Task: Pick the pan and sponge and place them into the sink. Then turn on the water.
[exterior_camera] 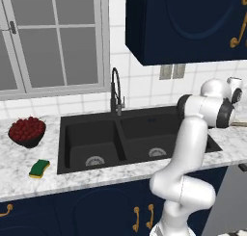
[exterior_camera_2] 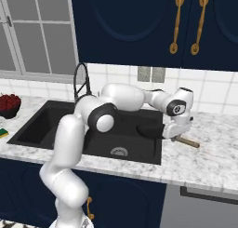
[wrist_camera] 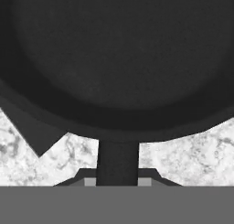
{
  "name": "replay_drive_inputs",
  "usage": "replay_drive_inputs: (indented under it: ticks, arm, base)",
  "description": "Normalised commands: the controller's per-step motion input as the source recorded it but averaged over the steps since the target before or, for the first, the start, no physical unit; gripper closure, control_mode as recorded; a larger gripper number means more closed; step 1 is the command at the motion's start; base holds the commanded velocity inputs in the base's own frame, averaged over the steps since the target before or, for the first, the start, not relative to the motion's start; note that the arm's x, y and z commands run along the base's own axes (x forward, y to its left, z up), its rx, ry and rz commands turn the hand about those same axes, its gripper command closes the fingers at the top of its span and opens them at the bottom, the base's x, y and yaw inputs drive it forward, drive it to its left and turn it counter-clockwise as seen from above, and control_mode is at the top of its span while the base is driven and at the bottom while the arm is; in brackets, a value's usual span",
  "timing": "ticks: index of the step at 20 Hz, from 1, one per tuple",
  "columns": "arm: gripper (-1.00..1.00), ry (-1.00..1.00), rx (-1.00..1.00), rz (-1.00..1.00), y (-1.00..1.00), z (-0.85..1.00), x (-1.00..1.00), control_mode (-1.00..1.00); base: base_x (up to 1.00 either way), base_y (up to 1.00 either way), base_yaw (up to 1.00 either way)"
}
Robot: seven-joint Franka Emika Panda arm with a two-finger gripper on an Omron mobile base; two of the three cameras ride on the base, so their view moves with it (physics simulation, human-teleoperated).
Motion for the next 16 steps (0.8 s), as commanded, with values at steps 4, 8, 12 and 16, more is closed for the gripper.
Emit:
replay_drive_inputs:
  ticks: [4,8,12,16]
  arm:
    - [1.00,-0.24,0.00,0.25,0.98,-0.25,0.05,-1.00]
    - [1.00,-0.19,0.01,0.11,0.81,-0.16,0.18,-1.00]
    - [1.00,-0.08,0.18,0.00,0.68,-0.01,0.17,-1.00]
    - [1.00,-0.06,0.33,0.00,0.60,-0.06,0.06,-1.00]
  base:
    - [0.00,0.00,0.00]
    - [0.00,0.00,0.00]
    - [0.00,0.00,0.00]
    - [0.00,0.00,0.00]
